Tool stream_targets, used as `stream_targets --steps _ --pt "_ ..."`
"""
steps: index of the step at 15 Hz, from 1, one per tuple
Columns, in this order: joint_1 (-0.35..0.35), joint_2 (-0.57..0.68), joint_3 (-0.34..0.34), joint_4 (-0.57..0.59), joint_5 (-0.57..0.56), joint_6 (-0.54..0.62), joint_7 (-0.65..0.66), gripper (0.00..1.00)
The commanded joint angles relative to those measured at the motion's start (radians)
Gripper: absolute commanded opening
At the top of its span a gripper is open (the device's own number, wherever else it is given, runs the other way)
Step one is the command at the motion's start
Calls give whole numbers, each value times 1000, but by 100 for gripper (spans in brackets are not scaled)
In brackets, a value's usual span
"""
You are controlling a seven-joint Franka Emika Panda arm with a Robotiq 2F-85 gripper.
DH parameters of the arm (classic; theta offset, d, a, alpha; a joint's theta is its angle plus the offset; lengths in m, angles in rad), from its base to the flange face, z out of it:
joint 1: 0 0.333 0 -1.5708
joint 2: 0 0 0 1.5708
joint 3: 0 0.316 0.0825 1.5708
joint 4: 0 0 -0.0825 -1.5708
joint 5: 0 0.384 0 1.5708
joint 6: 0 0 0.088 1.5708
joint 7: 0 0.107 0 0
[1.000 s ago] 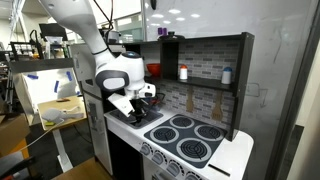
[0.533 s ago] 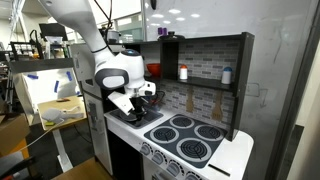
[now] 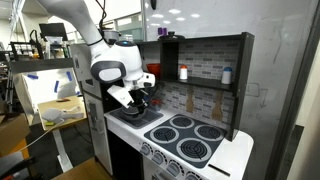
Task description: Put the pot in the sink on the stove.
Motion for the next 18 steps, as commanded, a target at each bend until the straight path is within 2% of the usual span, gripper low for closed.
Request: stream_targets --steps 1,7,18 --pt "-23 -60 23 -42 28 37 -15 1" --pt "-7 -138 -11 -99 5 46 7 1" --pt "11 -266 -145 -240 -35 36 86 1"
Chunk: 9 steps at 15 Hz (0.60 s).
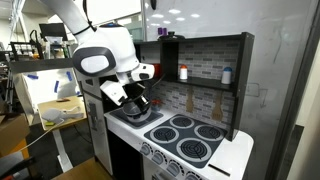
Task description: Put the pot in the sink on the stove.
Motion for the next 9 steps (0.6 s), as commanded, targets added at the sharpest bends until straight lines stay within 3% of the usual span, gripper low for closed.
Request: stream_targets --steps 1,9 --pt "17 -56 -49 -52 -25 2 81 1" --pt "14 -144 -100 -100 -37 -23 315 1"
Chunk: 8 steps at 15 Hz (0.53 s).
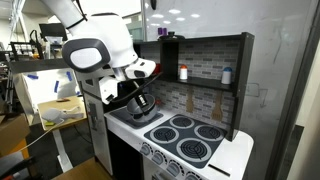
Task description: Put the pot in the sink on the stove.
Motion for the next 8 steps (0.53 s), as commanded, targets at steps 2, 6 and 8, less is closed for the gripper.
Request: stream_targets --steps 2,6,8 --pt "11 -69 -40 -44 -61 -27 202 1" --pt "36 -119 -99 -67 -165 -66 413 1" --pt "36 -146 -112 -69 -249 -97 545 1"
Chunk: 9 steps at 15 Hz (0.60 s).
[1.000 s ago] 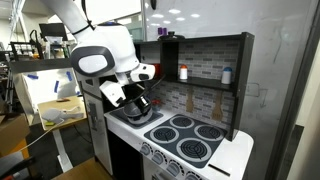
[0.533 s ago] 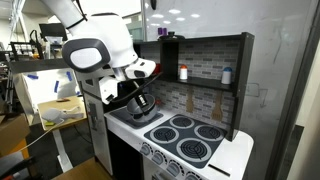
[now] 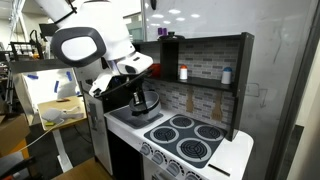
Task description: Put the pot in the sink on the stove.
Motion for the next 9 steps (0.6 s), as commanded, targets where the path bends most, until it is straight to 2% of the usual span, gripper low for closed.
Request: stream_targets --steps 1,4,5,9 --pt "-10 -66 -8 -12 -124 -82 209 1" --pt "-21 -102 3 6 -226 -155 375 1" --pt "30 -112 -48 14 -261 -181 426 1" --pt "36 -120 -49 50 -343 -266 563 1"
